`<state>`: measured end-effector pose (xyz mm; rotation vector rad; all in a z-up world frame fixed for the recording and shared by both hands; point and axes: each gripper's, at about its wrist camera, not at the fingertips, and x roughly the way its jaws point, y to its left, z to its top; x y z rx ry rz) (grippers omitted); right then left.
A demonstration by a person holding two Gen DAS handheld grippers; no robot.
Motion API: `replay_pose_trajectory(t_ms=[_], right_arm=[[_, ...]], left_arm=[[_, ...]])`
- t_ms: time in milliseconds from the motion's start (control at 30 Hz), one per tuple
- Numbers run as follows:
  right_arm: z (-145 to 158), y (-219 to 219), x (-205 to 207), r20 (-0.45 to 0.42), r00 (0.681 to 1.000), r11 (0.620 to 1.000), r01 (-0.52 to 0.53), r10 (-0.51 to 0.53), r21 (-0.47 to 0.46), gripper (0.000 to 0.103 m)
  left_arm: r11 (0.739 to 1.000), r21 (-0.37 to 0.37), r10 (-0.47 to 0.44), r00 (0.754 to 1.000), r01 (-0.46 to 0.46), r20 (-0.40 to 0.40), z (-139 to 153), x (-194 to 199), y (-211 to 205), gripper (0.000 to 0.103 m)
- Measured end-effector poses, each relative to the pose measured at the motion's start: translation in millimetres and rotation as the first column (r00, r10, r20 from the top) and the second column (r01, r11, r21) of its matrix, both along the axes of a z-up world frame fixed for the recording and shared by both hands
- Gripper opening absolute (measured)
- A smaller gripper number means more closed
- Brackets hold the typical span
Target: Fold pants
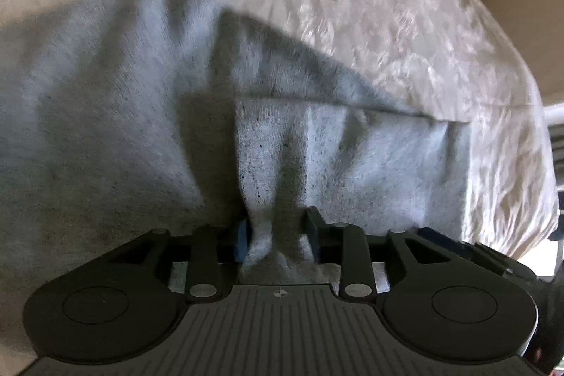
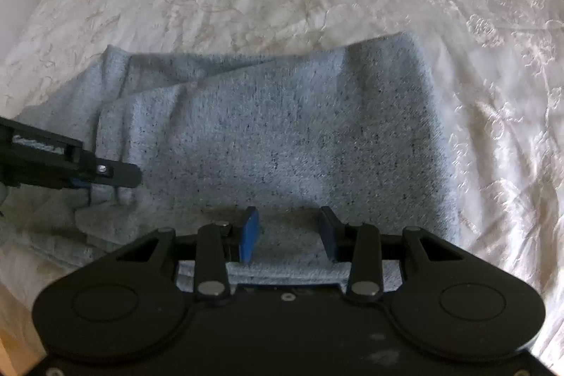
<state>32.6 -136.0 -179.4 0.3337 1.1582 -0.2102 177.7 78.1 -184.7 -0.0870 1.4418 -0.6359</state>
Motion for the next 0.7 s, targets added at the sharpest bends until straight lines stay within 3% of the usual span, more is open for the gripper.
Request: replay_pose_trajectory(t_ms=[100,233,333,400,467,533,700], right_arm=[[9.3,-0.2,1.6,0.0,1.0,1.0,0.011,-0.011,-0.03,0.04],[30.5,20.3,9.4,0.077,0.996,0.997,-0.051,0.055,-0.05,0.04],[34.5,48.4,22.5,0.109,0.988,0.994,-0.11,0.111,-0.017,0.04],[30.7,70.2,30.0,0.111,0.981,0.988,-0.157,0.157,-0.01,0.04],[21.3,89.6,34.5,0.101,0.976,0.981,-0.195,0.194,-0.003,0.04],[7.3,107.4,35.5,0.053,0.974,0.975,-0.222,0.222,-0.003,0.04],[1.5,130.8,23.3,-0.007,0.965,0.963,-0.262,0.262,-0.056,0.041]], left_arm=[[1.0,0.029,-0.011,0.996,0.008,0.092,16.2,-4.8,14.8,0.045],[0.998,0.049,0.031,0.991,-0.038,0.131,27.3,-3.7,46.2,0.046],[0.995,0.062,0.067,0.986,-0.077,0.151,33.3,-4.0,75.5,0.047],[0.993,0.064,0.092,0.984,-0.103,0.153,35.1,-4.3,94.7,0.056],[0.991,0.064,0.11,0.982,-0.121,0.154,35.4,-4.7,113.4,0.064],[0.99,0.078,0.104,0.984,-0.116,0.148,32.2,-6.9,127.8,0.065],[0.99,0.142,-0.005,0.991,-0.014,0.13,14.2,-19.3,149.0,0.065]])
